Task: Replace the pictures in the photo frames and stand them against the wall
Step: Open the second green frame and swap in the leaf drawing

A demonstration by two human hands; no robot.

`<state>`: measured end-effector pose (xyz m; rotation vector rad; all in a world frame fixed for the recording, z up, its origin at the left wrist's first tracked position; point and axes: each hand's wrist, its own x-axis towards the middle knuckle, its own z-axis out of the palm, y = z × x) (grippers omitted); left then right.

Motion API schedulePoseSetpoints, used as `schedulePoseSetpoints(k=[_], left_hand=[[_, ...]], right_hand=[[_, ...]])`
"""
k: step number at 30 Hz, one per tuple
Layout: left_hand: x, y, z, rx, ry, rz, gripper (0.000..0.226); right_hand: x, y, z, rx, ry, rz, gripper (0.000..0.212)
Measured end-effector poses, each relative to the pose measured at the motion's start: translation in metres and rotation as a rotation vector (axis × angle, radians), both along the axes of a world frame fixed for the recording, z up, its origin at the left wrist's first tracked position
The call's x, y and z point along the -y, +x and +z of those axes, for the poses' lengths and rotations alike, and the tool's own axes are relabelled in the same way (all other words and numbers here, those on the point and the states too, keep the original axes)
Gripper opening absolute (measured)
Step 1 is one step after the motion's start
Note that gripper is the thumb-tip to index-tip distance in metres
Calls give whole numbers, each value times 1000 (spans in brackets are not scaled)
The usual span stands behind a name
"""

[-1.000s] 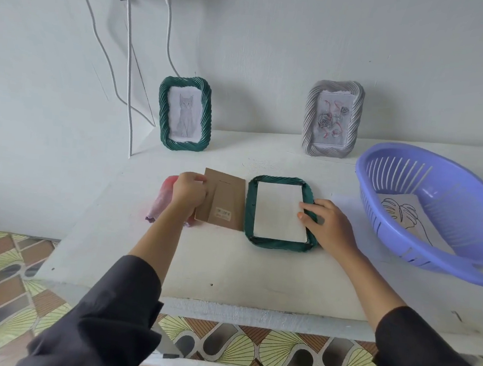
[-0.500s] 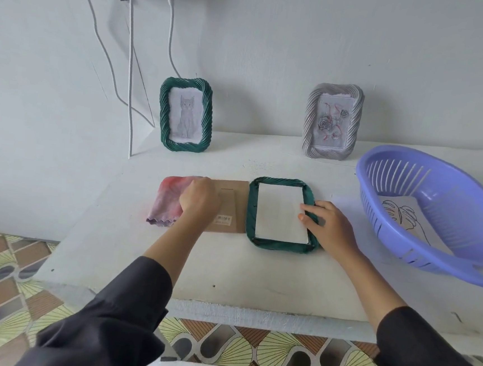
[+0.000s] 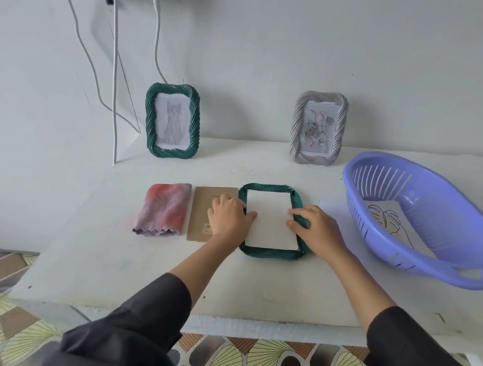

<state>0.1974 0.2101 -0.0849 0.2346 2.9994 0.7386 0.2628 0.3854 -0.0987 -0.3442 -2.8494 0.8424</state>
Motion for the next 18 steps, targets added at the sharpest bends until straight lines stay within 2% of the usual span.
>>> schedulePoseSetpoints(k=[7,11,14,18], left_hand=[[1,-6,4,94,195,91,13],[4,-8,11,159,302,96,10],[6,-12,17,210,425,93,14],[6,-21,33,203,603,100,23]], right_hand=[[4,2,14,74,31,27,36],[-3,10,50,-173,165,-112,42],[-17,23,78,-136,281,-250,50],[-24,35,90,-183,163,-226,49]])
